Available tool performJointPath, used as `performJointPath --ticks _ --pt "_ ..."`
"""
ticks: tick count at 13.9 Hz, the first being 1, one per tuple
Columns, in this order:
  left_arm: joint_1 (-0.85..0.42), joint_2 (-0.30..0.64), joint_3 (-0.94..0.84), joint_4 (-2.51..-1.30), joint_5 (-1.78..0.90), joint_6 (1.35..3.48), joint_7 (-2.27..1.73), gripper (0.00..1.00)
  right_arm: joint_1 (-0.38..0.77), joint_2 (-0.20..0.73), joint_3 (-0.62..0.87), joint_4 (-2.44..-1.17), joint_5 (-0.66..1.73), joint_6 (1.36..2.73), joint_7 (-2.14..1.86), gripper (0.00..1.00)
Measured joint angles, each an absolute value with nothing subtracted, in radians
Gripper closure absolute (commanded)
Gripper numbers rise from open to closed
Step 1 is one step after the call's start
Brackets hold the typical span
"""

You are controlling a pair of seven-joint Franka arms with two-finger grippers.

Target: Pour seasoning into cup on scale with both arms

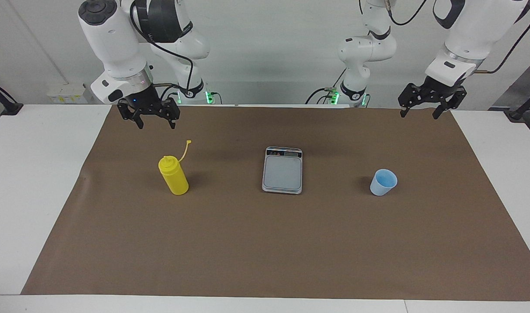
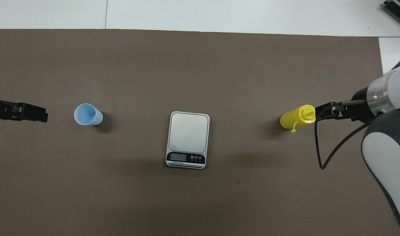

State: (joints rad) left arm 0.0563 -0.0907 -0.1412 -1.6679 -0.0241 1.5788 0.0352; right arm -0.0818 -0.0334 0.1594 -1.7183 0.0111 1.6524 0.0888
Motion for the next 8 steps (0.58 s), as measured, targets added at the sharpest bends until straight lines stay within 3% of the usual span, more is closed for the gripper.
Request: performJointPath --ticks 8 --pt "0.066 -0.079 -0.136 -1.760 -0.024 1.691 0.039 0.00 -0.085 -0.034 0.159 -1.718 0.011 1.652 0.089 0.00"
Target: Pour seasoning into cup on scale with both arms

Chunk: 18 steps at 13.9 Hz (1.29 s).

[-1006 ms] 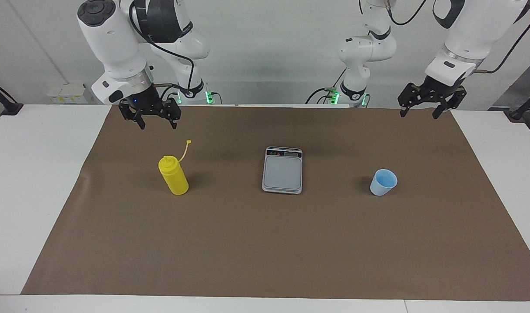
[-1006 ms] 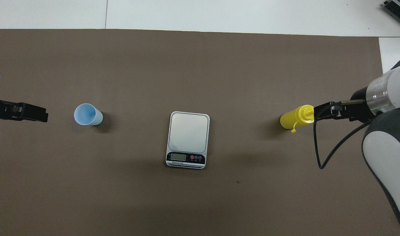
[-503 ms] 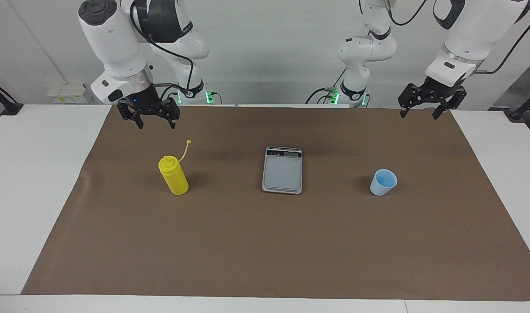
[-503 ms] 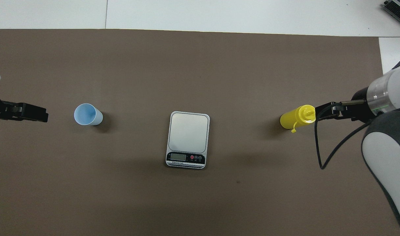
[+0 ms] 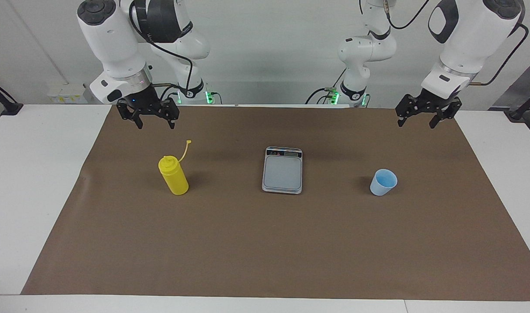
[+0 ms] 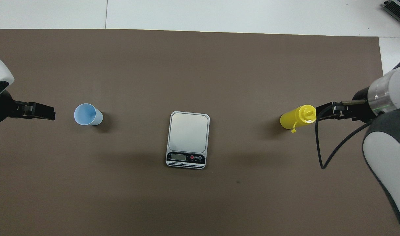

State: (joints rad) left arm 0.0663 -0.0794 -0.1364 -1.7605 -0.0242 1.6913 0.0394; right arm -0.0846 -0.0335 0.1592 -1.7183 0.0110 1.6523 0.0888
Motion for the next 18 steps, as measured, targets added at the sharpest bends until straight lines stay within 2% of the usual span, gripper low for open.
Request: performJointPath --ticks 6,8,12,18 --pt "0.124 0.054 -0.130 -1.797 -0.024 1.869 -0.029 0.00 -0.085 -0.034 0.159 -1.718 0.011 1.652 0.089 0.00" --pt "0.124 0.087 -0.134 -1.844 -0.025 1.971 -0.100 0.00 -0.084 -0.034 0.159 -1.718 0.011 1.652 0.089 0.00" --pt "0.124 0.099 -0.138 -1.995 -0.025 2.172 -0.169 0.00 -0.083 -0.034 0.159 -1.718 0.011 1.652 0.089 0.00" --pt "0.120 0.103 -0.149 -2.123 -0.025 2.299 -0.285 0.00 -0.083 -0.034 0.159 -1.718 0.011 1.652 0.089 0.00"
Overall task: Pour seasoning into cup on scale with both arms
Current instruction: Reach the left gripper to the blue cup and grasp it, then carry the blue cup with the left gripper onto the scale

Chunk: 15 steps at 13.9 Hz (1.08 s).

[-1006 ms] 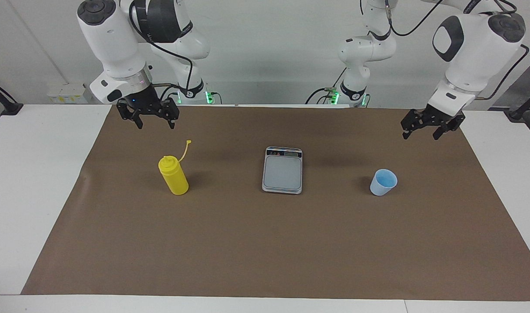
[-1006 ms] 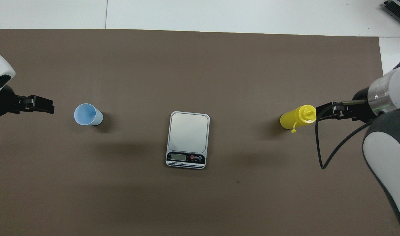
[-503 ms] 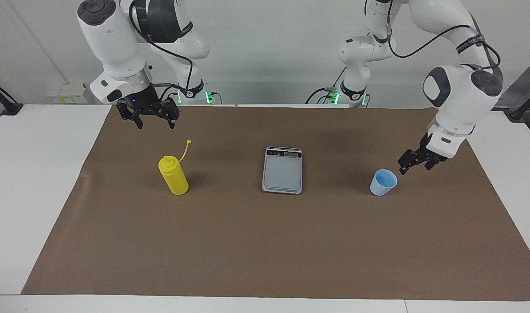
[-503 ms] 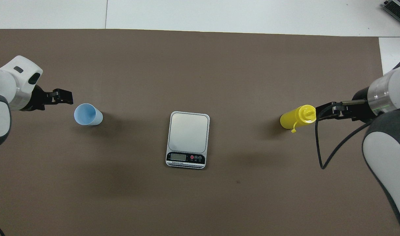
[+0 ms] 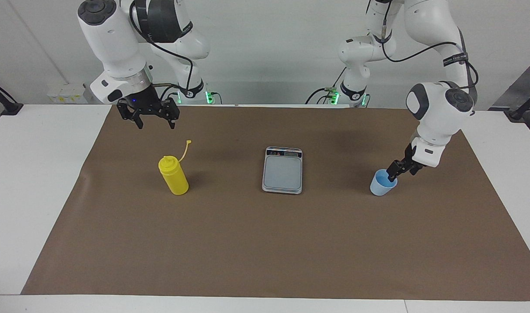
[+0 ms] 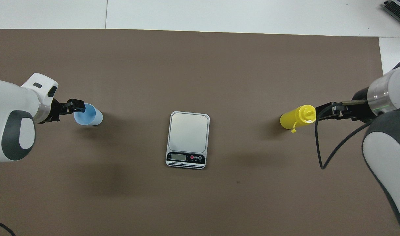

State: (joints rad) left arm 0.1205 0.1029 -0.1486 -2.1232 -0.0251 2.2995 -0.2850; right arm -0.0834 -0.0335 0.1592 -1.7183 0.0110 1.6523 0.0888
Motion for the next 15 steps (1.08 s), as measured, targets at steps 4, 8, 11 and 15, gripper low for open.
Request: performJointPath --ticks 4,8,11,15 --pt "0.120 0.114 -0.149 -2.170 -0.025 2.348 -0.291 0.09 -0.083 -0.034 0.159 -1.718 0.011 1.652 0.089 0.00" --pt "0.104 0.145 -0.151 -2.176 -0.025 2.395 -0.294 0.78 -0.083 -0.034 0.159 -1.718 0.011 1.652 0.089 0.00" --pt "0.093 0.153 -0.152 -2.176 -0.025 2.400 -0.295 1.00 -0.083 -0.034 0.159 -1.718 0.011 1.652 0.095 0.00" --pt "0.093 0.154 -0.151 -2.125 -0.025 2.315 -0.285 1.00 -0.083 -0.034 0.159 -1.718 0.011 1.652 0.101 0.00"
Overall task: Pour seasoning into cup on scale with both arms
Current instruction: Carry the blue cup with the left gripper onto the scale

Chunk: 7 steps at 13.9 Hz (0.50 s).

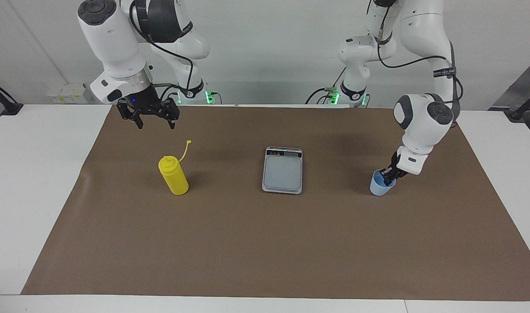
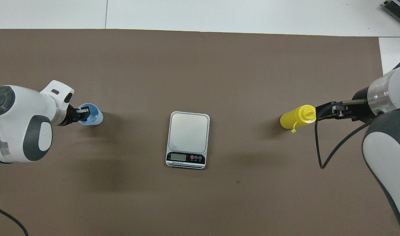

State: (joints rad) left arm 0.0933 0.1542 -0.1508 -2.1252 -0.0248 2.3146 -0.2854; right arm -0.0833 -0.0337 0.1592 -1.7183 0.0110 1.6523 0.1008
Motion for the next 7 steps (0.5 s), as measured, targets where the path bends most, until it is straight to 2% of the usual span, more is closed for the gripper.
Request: performJointPath --ticks 7 --pt "0.079 0.141 -0.171 -1.853 -0.025 2.017 -0.274 1.00 -0.082 -0.034 0.159 -1.718 0.011 1.652 0.159 0.00"
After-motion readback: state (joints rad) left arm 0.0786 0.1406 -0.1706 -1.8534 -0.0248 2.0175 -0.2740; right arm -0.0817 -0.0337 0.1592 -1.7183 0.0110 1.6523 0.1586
